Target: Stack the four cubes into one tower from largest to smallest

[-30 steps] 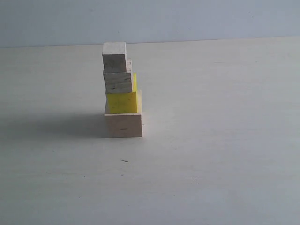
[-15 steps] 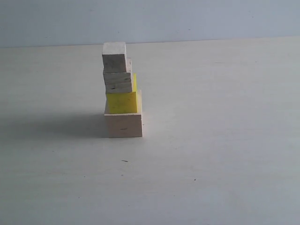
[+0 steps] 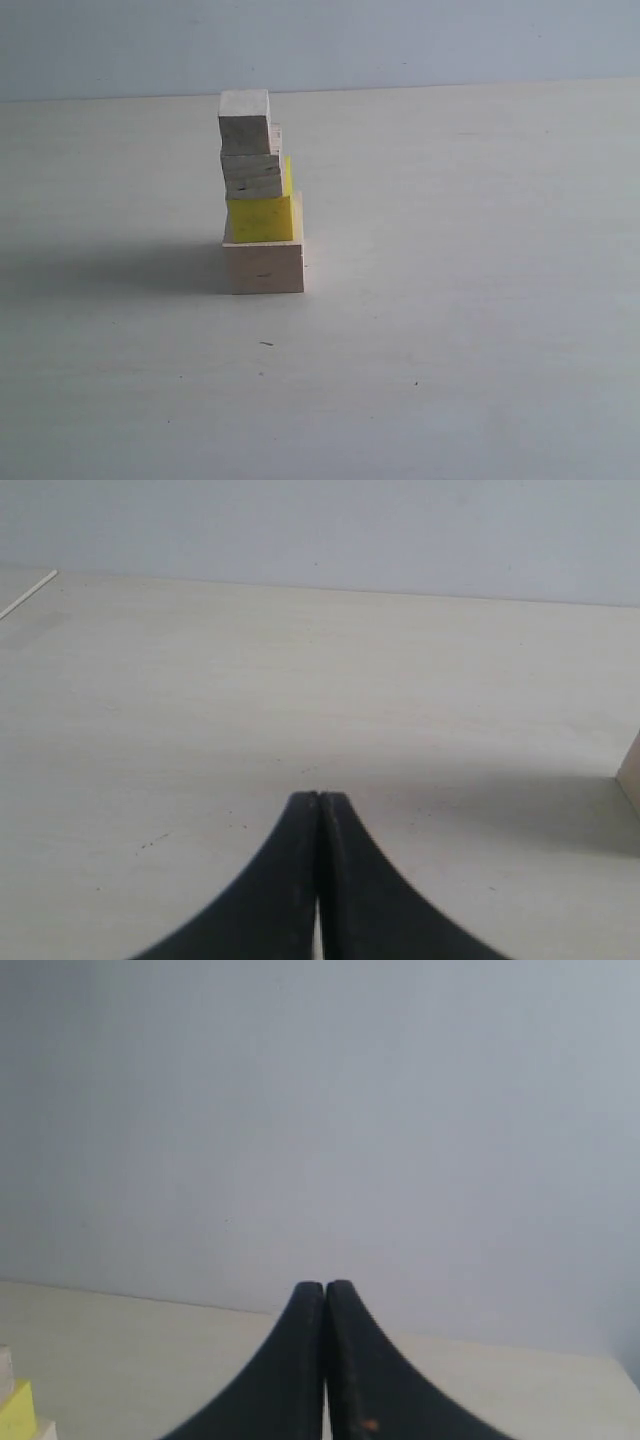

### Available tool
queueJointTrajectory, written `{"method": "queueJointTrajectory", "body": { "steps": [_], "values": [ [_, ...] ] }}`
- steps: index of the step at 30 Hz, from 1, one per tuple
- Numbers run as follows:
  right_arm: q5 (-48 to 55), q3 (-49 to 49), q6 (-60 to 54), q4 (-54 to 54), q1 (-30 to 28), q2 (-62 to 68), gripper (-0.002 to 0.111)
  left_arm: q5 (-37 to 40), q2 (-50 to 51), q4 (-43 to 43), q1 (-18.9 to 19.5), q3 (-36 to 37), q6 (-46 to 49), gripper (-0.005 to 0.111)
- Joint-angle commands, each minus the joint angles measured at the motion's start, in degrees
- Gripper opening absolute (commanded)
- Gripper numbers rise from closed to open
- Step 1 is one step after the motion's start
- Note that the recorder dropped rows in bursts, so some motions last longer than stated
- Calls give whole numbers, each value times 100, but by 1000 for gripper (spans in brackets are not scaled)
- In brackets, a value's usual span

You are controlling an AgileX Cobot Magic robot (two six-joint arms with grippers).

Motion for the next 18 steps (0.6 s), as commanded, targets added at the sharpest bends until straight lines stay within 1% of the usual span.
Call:
{"method": "queueJointTrajectory", "body": {
  "steps": [1,4,11,14,18],
  "values": [
    [-812,958,42,627,-35,-7,0,-28,-27,15,-32,11,-24,0],
    [-1242,1724,28,863,-35,-123,0,-28,-27,15,-32,11,-24,0],
    [-2138,3115,50,863,-35,-611,0,-28,-27,15,-32,11,-24,0],
    [-2453,3476,35,852,-35,-811,0,-28,-27,15,-32,11,-24,0],
    [-2441,3664,-212,832,-35,-845,0,-28,-27,15,-32,11,-24,0]
  ]
}}
